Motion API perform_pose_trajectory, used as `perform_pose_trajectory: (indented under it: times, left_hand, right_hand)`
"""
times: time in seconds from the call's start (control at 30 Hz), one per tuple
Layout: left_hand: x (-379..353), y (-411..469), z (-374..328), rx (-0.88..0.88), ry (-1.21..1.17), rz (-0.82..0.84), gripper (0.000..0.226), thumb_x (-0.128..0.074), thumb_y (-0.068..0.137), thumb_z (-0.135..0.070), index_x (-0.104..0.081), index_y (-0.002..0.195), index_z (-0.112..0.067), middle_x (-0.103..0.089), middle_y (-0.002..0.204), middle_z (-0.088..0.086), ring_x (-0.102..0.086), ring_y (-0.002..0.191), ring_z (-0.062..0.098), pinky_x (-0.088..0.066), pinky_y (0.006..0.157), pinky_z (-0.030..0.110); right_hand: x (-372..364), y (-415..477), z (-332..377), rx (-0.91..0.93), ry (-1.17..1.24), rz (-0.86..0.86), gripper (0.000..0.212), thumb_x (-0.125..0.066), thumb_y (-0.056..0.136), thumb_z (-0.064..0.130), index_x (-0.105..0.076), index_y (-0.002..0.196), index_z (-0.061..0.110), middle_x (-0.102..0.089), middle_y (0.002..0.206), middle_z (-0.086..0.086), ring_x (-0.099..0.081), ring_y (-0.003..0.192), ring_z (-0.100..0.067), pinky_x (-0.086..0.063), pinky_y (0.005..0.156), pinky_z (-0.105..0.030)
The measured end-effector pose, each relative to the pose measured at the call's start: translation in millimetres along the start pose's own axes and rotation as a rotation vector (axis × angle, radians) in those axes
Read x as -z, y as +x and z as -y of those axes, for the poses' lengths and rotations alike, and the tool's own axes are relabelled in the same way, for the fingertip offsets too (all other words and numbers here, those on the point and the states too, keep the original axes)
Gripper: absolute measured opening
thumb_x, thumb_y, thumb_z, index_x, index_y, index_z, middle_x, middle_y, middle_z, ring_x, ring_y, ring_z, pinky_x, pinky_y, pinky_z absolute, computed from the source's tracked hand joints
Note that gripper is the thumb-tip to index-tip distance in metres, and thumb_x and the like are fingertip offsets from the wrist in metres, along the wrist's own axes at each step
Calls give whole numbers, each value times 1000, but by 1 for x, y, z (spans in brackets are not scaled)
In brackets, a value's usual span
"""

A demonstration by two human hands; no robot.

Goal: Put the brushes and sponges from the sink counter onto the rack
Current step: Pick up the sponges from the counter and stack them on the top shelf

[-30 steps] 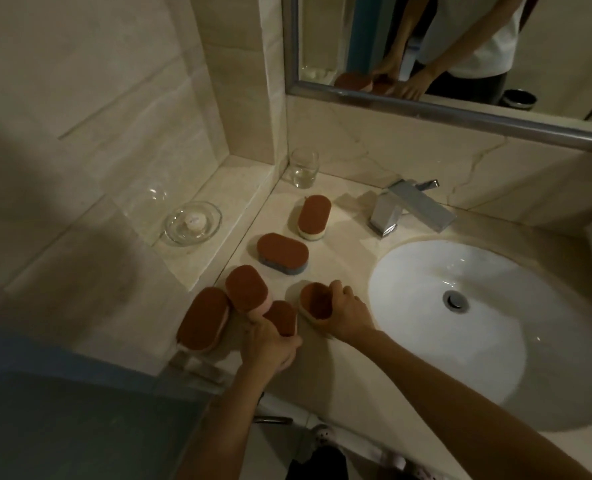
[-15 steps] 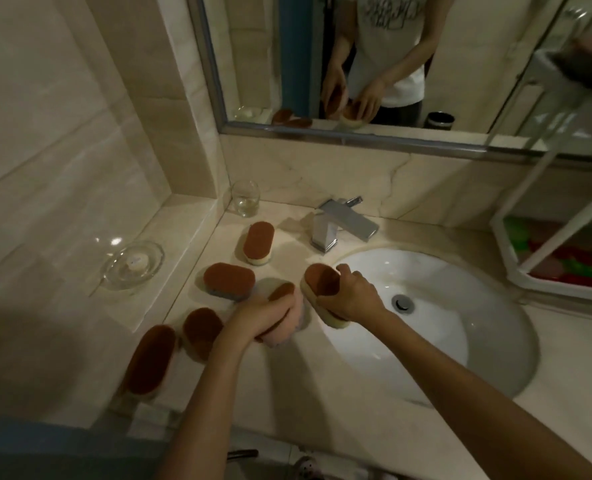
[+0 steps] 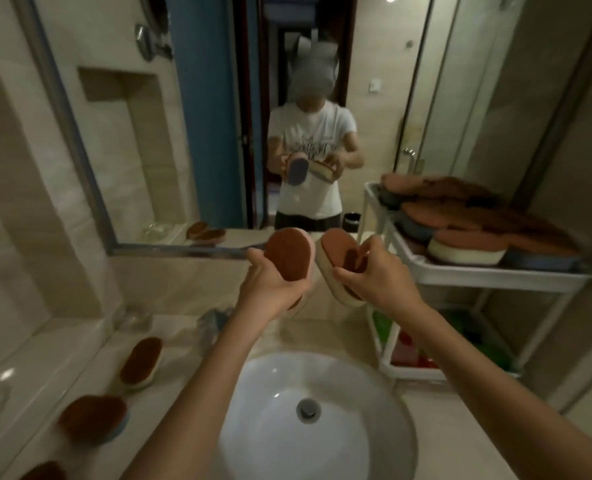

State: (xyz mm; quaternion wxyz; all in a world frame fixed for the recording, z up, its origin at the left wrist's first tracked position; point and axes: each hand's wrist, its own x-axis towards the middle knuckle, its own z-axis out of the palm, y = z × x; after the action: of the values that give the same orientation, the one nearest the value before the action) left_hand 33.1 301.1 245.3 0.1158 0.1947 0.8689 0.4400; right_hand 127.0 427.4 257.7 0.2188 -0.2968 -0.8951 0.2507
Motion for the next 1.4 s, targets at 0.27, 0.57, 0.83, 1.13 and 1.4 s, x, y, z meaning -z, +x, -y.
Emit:
perform_pose_trajectory:
  times: [0.27, 0.57, 0.83, 1.13, 1.4]
  left_hand:
    - [-78, 26, -152, -180, 51, 44, 91, -67, 79, -40, -9, 142, -8, -45, 138, 13, -51, 121, 32, -43, 94, 38]
    - [-150, 73, -223, -146, 56, 26, 82, -58, 84, -46, -14, 142, -7, -41, 141, 17, -49, 123, 35, -45, 100, 42]
    - [-178, 109, -235, -149, 252, 21, 93, -54, 85, -54, -8, 149, -2, -40, 145, 18, -47, 128, 33, -45, 102, 39]
    - [-184, 131, -213, -98, 221, -26, 67, -56, 86, -49, -45, 130, 0, -55, 128, 18, -55, 116, 33, -47, 88, 38]
    - [-173, 134, -212, -104, -96, -51, 32, -65, 83, -28, -50, 58, -14, -56, 68, 3, -57, 74, 21, -53, 84, 40]
  right_hand:
    - [126, 61, -84, 6, 43, -140, 39, -65, 80, 46, -44, 95, 17, -54, 79, 5, -58, 76, -16, -53, 66, -30]
    - [168, 130, -162, -189, 67, -79, 60, -64, 82, 48, -46, 124, 10, -60, 115, -9, -62, 102, -25, -55, 85, -37]
    - [159, 176, -175, -190, 49, -78, 62, -64, 80, 48, -47, 126, 11, -59, 121, -9, -60, 108, -26, -51, 79, -33]
    - [144, 195, -189, -209, 54, 43, 45, -45, 94, 45, -52, 115, 6, -60, 108, -10, -61, 104, -31, -49, 83, -39]
    - [144, 195, -189, -195, 214, -27, 36, -57, 88, 34, -70, 95, 1, -70, 91, -15, -67, 89, -29, -46, 68, -33]
